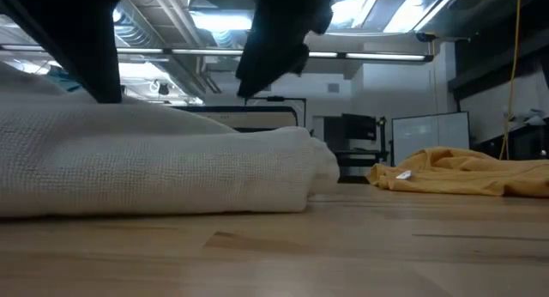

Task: Fold towel
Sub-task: Fold the white patterned towel

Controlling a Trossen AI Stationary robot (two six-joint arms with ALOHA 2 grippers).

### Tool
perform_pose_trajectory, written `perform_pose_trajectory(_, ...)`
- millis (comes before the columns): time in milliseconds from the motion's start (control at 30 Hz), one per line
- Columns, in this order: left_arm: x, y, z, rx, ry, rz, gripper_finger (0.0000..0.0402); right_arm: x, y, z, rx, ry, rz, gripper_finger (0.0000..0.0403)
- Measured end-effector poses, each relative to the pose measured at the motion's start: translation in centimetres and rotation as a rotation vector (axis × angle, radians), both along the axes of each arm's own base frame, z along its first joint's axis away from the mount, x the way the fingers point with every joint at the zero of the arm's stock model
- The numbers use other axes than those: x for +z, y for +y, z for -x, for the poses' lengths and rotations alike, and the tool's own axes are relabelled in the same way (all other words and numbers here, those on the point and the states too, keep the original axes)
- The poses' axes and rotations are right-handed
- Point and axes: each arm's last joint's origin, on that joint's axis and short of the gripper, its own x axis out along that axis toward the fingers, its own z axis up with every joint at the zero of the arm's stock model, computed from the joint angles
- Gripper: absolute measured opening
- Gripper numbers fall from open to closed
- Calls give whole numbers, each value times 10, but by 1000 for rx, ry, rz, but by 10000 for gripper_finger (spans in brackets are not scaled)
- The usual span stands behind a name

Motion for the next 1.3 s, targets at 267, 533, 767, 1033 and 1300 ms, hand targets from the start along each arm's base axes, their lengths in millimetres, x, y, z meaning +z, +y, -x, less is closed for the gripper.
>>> perform_pose_trajectory(267, -13, 4, 2, 43, 88, -42, 0, -44, 1, -12, -12, 82, 19, 135)
perform_pose_trajectory(533, -49, 10, 24, 128, 231, 4, 0, -64, -1, -15, -10, 132, 15, 135)
perform_pose_trajectory(767, -61, 9, 34, 142, 217, -3, 0, -66, -1, -15, -13, 135, 19, 135)
perform_pose_trajectory(1033, -63, 8, 31, 59, 205, -9, 6, -69, 0, -17, -13, 132, 19, 135)
perform_pose_trajectory(1300, -61, 8, 31, 40, 231, -16, 43, -51, 1, -22, -18, 137, 29, 76)
